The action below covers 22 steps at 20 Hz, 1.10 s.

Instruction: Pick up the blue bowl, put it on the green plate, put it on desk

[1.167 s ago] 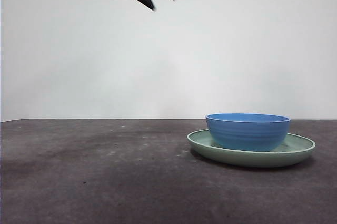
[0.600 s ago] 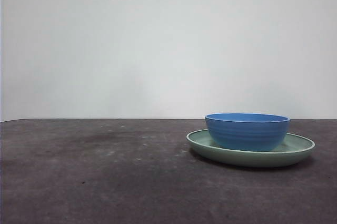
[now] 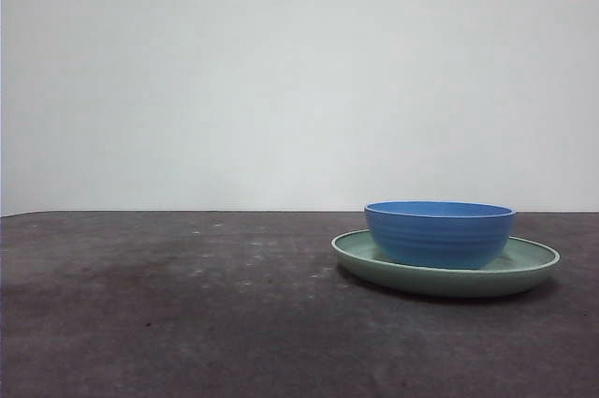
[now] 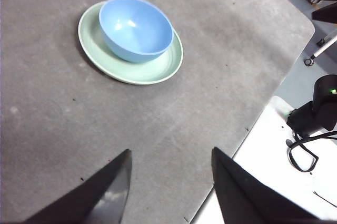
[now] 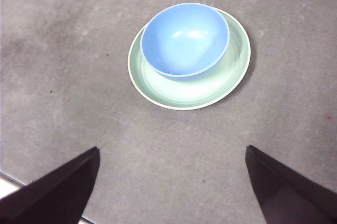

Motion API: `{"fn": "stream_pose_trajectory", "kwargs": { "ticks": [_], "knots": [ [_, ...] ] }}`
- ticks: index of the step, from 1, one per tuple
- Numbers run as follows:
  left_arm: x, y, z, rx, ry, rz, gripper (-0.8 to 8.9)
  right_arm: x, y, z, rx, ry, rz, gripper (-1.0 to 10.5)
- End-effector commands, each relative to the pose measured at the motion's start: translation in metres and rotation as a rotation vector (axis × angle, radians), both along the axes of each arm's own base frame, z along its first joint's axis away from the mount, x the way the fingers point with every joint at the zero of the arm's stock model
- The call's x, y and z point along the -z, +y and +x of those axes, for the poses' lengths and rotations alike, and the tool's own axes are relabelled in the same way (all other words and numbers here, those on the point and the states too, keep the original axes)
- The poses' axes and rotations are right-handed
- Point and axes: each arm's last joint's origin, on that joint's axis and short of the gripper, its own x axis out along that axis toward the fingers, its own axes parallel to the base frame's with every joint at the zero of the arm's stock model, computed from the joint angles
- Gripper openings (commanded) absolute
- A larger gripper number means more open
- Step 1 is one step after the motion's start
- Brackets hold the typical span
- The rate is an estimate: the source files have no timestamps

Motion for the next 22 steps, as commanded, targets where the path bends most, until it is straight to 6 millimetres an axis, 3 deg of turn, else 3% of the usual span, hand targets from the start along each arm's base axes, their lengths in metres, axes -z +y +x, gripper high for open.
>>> {"fn": "stream_pose_trajectory", "kwargs": {
  "ticks": [1, 9, 11, 16, 22],
  "knots": [
    [-0.002, 0.0, -0.001, 0.019, -0.018, 0.001, 2.46, -0.006, 0.0, 0.0, 0.01, -0.013, 0.019, 4.4],
    [-0.001, -0.001, -0.004, 0.075, -0.001, -0.009, 2.45, -0.004, 0.001, 0.003, 0.044, 0.031, 0.05, 4.4],
    [-0.001, -0.001, -0.004, 0.082, -0.001, -0.014, 2.45, 0.0, 0.002, 0.013, 0.077, 0.088, 0.047, 3.9],
    [-0.001, -0.001, -0.004, 0.082, 0.0, -0.014, 2.45, 0.011, 0.005, 0.066, 0.141, 0.138, 0.015, 3.8],
    [-0.001, -0.001, -0.004, 0.083, -0.002, -0.013, 2.45, 0.055, -0.008, 0.149, 0.18, 0.273, 0.057, 3.8]
  ]
}}
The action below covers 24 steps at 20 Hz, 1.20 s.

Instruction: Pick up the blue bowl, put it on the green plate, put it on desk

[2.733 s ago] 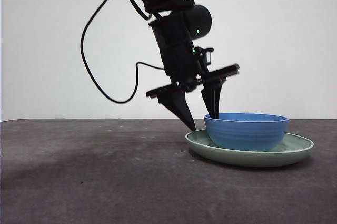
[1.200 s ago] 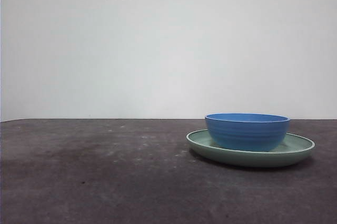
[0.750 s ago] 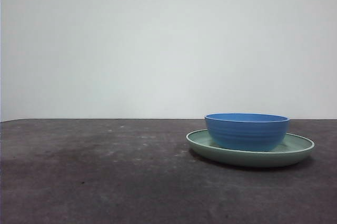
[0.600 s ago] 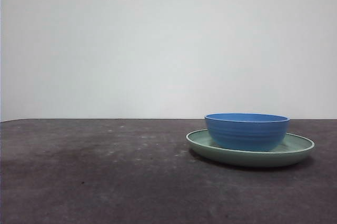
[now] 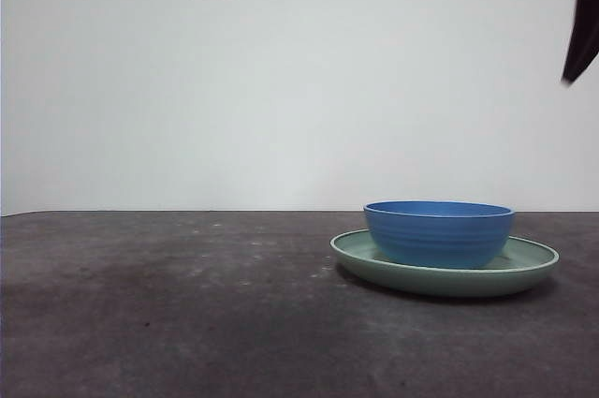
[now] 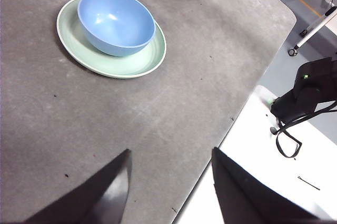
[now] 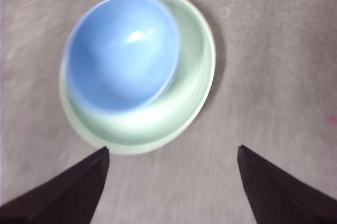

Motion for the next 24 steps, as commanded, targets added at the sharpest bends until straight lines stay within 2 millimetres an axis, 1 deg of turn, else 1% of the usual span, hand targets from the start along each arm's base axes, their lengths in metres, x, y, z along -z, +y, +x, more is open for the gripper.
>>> {"fn": "stream_pose_trajectory", "kwargs": {
  "ticks": [1, 4, 6, 9, 12, 13, 16, 18, 21, 24],
  "knots": [
    [-0.002, -0.001, 0.001, 0.02, -0.018, -0.005, 2.45, 0.017, -0.006, 0.029, 0.005, 0.036, 0.033, 3.8],
    [-0.002, -0.001, 0.001, 0.02, -0.018, -0.005, 2.45, 0.048, -0.008, 0.06, 0.002, 0.089, 0.038, 3.5],
    [-0.002, -0.001, 0.001, 0.02, -0.018, -0.005, 2.45, 0.066, -0.007, 0.075, -0.004, 0.108, 0.045, 3.2],
    [-0.002, -0.001, 0.001, 0.02, -0.018, -0.005, 2.45, 0.088, -0.003, 0.091, -0.018, 0.135, 0.051, 2.7],
    [-0.002, -0.001, 0.001, 0.02, -0.019, -0.005, 2.45, 0.105, -0.003, 0.099, -0.016, 0.159, 0.052, 2.6],
    [-0.002, -0.001, 0.001, 0.02, -0.019, -0.005, 2.45, 0.109, -0.003, 0.101, -0.015, 0.167, 0.051, 2.6],
    [-0.002, -0.001, 0.001, 0.02, -0.019, -0.005, 2.45, 0.117, -0.003, 0.106, -0.016, 0.174, 0.052, 1.7],
    [-0.002, -0.001, 0.001, 0.02, -0.018, -0.005, 2.45, 0.12, -0.003, 0.107, -0.016, 0.172, 0.052, 1.6],
    [-0.002, -0.001, 0.001, 0.02, -0.018, -0.005, 2.45, 0.121, -0.003, 0.109, -0.016, 0.169, 0.053, 0.8],
    [-0.002, -0.001, 0.001, 0.02, -0.018, -0.005, 2.45, 0.121, -0.003, 0.109, -0.018, 0.168, 0.055, 0.8]
  ]
}}
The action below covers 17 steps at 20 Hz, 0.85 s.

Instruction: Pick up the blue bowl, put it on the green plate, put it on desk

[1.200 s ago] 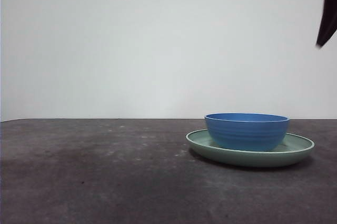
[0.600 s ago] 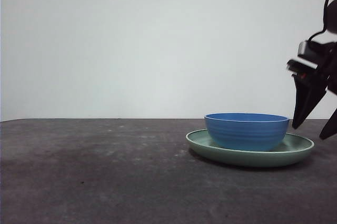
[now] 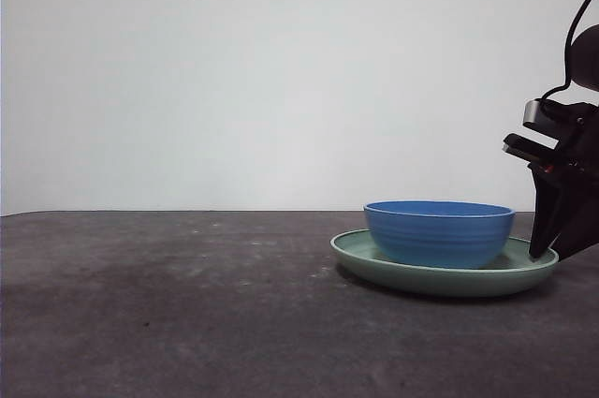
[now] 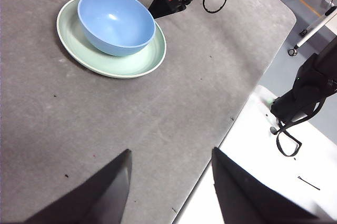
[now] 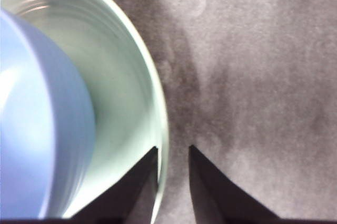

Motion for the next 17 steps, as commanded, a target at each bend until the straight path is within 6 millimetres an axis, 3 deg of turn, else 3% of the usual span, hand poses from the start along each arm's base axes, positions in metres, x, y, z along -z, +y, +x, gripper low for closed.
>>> {"fn": "stream_pose_trajectory", "kwargs": {
  "ticks": [1, 5, 12, 17],
  "knots": [
    [-0.002, -0.001, 0.001, 0.02, -0.018, -0.005, 2.45, 0.001, 0.001, 0.005, -0.01, -0.004, 0.0, 0.7],
    [-0.002, -0.001, 0.001, 0.02, -0.017, -0.005, 2.45, 0.001, 0.001, 0.005, -0.009, -0.005, -0.001, 0.2],
    [-0.002, -0.001, 0.001, 0.019, -0.017, -0.005, 2.45, -0.001, 0.001, 0.006, 0.005, -0.011, 0.066, 0.2],
    [-0.002, -0.001, 0.001, 0.02, -0.018, -0.005, 2.45, -0.019, 0.003, 0.004, 0.005, -0.069, 0.158, 0.2]
  ]
}}
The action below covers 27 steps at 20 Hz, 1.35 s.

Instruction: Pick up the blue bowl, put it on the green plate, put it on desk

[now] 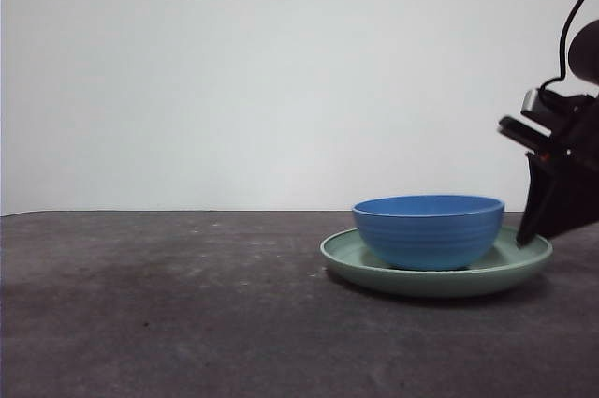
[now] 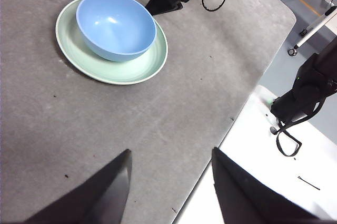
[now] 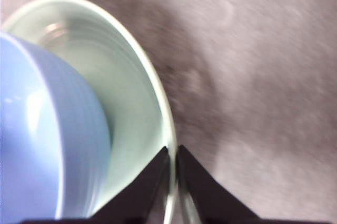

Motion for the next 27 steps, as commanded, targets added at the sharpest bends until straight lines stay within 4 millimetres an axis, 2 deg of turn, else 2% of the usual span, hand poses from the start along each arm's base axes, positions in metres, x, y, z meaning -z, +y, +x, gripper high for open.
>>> {"fn": "stream_pose_trajectory", "kwargs": {
  "ticks": [1, 4, 9, 11, 18, 22, 27],
  "knots": [
    [-0.002, -0.001, 0.001, 0.02, -0.018, -0.005, 2.45, -0.018, 0.002, 0.003, 0.014, -0.064, 0.058, 0.2],
    [-0.002, -0.001, 0.001, 0.019, -0.018, -0.005, 2.45, -0.032, 0.002, 0.0, 0.022, -0.104, 0.114, 0.2],
    [-0.002, -0.001, 0.001, 0.02, -0.018, -0.005, 2.45, -0.043, 0.011, -0.002, 0.011, -0.135, 0.165, 0.2],
    [-0.002, -0.001, 0.001, 0.02, -0.018, -0.005, 2.45, -0.045, 0.022, -0.002, -0.007, -0.138, 0.18, 0.2],
    [-0.002, -0.001, 0.001, 0.019, -0.018, -0.005, 2.45, -0.046, 0.079, -0.007, -0.083, -0.168, 0.152, 0.1],
    [-0.002, -0.001, 0.001, 0.02, -0.018, -0.005, 2.45, -0.037, 0.101, -0.005, -0.086, -0.166, 0.158, 0.1],
    [-0.002, -0.001, 0.001, 0.02, -0.017, -0.005, 2.45, -0.008, 0.12, 0.004, -0.08, -0.106, 0.169, 0.1]
  ]
}}
